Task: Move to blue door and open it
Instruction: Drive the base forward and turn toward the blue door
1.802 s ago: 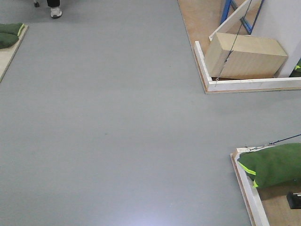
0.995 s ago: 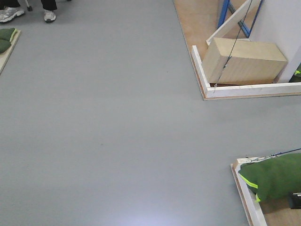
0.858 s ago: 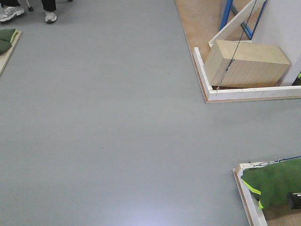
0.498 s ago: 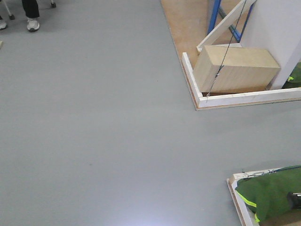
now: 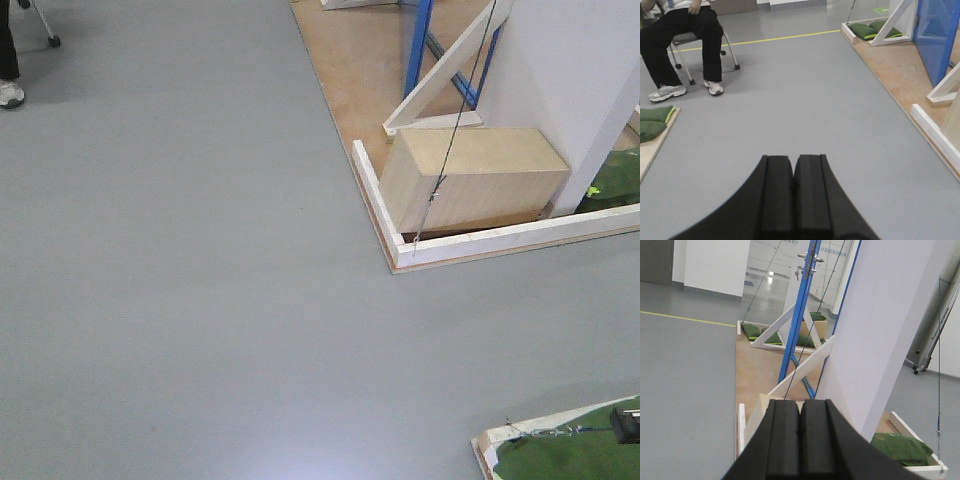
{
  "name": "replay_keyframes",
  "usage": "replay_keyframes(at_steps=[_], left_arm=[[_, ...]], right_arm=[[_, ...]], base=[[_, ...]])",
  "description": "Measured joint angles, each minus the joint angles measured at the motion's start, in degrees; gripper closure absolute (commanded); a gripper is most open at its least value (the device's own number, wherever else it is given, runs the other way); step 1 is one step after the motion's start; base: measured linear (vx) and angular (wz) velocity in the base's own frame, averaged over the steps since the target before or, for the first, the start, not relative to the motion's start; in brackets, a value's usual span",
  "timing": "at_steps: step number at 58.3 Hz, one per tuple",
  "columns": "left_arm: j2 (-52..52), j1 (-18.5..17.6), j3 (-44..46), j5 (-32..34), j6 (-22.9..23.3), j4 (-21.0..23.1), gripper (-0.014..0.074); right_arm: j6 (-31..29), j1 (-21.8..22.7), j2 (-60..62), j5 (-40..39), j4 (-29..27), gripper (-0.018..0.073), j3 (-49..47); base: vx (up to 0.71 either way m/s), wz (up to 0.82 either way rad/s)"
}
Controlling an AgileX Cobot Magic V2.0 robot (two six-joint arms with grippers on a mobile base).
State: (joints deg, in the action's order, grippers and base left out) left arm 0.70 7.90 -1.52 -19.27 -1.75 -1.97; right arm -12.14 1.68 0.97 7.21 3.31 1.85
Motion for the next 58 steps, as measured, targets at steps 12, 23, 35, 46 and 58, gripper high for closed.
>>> replay_keyframes(at_steps=[12, 23, 35, 46, 58], left_arm=[[0.0, 0.0, 0.0, 0.0, 0.0, 0.0, 0.0526], [0.0, 0.0, 0.0, 0.0, 0.0, 0.0, 0.0526], [0.0, 0.0, 0.0, 0.0, 0.0, 0.0, 0.0526], [0.0, 0.0, 0.0, 0.0, 0.0, 0.0, 0.0526], [0.0, 0.0, 0.0, 0.0, 0.0, 0.0, 0.0526]], right_arm=[[0.0, 0.0, 0.0, 0.0, 0.0, 0.0557, 0.0], [0.0, 0.0, 0.0, 0.0, 0.0, 0.0557, 0.0], [0.0, 0.0, 0.0, 0.0, 0.0, 0.0557, 0.0], [0.0, 0.21, 0.0, 0.0, 0.0, 0.0557, 0.0], [0.0, 0.26, 0.0, 0.0, 0.0, 0.0557, 0.0]], base=[[0.42, -0.02], [0.44, 0.04], [0.43, 0.12], [0.43, 0.12], [0.42, 0.08]])
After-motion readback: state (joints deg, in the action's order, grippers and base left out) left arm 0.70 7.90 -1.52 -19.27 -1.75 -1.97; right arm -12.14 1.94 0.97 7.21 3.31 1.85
